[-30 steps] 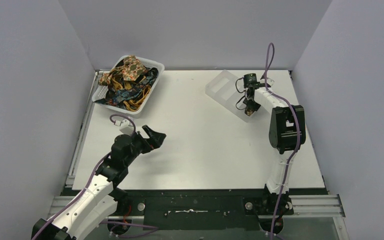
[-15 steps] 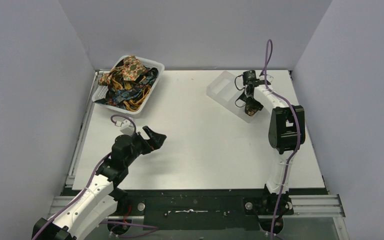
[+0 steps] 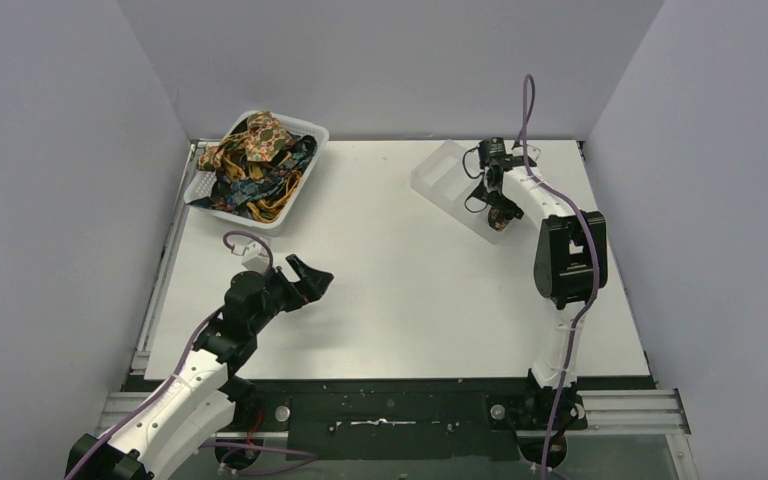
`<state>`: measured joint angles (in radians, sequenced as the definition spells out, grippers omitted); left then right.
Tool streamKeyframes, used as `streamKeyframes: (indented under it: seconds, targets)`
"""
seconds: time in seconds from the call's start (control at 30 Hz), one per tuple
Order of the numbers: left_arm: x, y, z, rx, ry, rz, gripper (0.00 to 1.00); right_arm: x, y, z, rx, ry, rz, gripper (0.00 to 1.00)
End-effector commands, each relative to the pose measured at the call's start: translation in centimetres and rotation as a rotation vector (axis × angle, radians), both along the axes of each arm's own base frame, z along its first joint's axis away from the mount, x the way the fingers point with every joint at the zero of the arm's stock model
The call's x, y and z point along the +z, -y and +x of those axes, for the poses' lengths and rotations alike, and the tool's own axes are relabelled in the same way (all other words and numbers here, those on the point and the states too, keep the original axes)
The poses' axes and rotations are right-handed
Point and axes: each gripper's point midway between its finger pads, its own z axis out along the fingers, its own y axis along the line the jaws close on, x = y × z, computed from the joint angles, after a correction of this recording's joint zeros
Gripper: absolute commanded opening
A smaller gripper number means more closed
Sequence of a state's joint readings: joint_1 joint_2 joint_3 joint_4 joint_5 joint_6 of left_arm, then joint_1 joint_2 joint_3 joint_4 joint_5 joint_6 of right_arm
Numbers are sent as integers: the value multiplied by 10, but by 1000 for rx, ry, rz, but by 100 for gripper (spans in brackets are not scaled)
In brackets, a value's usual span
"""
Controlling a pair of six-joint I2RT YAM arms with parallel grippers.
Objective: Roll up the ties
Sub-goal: Place the tie in the storage box.
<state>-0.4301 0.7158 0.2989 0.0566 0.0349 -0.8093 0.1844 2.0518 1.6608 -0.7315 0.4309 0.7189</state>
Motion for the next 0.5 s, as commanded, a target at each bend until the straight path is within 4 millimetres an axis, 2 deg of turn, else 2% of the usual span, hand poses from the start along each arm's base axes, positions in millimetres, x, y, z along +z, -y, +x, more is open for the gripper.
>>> streamKeyframes:
  seconds: [0.0,0.17,0.27,0.37,0.47]
  targets:
    - [11,3,4,-4,41,-36,95,62,1,9,3,129,-9,74]
    - [11,2,4,-2,42,-38,95,93,0,3,24,192,11,73]
    - [12,2,3,-3,41,-40,95,111,-7,4,64,254,55,71]
    - [12,2,4,-3,42,-41,95,124,-19,19,153,341,139,65]
    - [15,2,4,-5,46,-43,95,117,-20,38,181,359,188,54]
